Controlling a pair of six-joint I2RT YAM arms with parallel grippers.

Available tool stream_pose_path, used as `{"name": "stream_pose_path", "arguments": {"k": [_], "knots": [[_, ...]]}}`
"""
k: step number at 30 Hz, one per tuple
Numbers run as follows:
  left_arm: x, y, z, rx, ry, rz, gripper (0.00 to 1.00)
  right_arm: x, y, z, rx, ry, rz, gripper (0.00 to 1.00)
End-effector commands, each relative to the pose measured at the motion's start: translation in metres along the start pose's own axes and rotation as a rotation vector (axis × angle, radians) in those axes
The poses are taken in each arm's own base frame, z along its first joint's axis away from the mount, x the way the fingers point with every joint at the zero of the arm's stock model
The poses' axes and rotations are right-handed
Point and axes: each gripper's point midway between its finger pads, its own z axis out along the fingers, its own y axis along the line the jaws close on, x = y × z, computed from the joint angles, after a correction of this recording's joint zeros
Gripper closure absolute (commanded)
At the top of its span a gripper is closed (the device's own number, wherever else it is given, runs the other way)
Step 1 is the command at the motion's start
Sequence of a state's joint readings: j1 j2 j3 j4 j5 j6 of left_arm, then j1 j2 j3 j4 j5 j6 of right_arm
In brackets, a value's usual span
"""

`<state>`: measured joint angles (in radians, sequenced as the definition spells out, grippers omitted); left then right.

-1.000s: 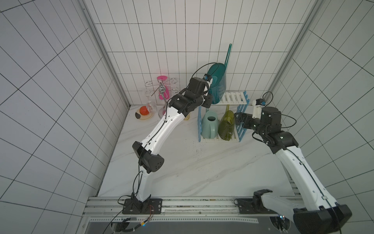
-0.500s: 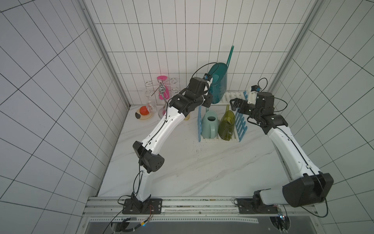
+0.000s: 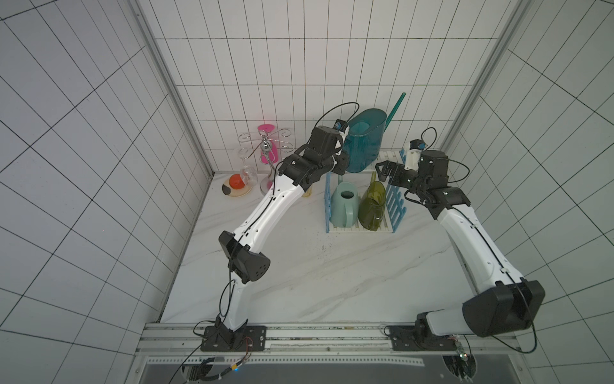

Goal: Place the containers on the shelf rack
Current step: 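Place the container on the shelf.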

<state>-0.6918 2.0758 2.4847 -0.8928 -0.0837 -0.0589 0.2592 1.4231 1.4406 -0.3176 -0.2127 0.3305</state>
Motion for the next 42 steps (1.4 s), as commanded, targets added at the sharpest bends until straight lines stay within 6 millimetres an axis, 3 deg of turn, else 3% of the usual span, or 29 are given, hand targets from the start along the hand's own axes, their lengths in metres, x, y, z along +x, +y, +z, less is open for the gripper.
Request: {"name": "stream_pose_path", "arguments": {"k": [1, 17, 25, 38, 42], "knots": [[0.019, -0.002, 0.017, 0.005, 0.05, 0.003, 0.74, -0.009, 0.002, -0.005, -0.01, -0.032, -0.018, 0.01], [0.01, -0.007, 0.012, 0.02, 0.018, 0.009, 0.61, -0.002, -0.002, -0.01, 0.009, -0.018, -0.042, 0.01], [-0.008, -0.017, -0.017, 0.043, -0.042, 0.031, 0.51, -0.001, -0.002, -0.029, 0.018, -0.045, -0.051, 0.01], [-0.007, -0.01, -0.062, 0.022, -0.066, 0.038, 0.36, 0.004, -0.002, -0.044, 0.023, -0.059, -0.055, 0.01], [0.001, 0.0, -0.082, -0.015, -0.046, 0.035, 0.31, 0.01, -0.005, -0.054, 0.041, -0.059, -0.066, 0.01]]}}
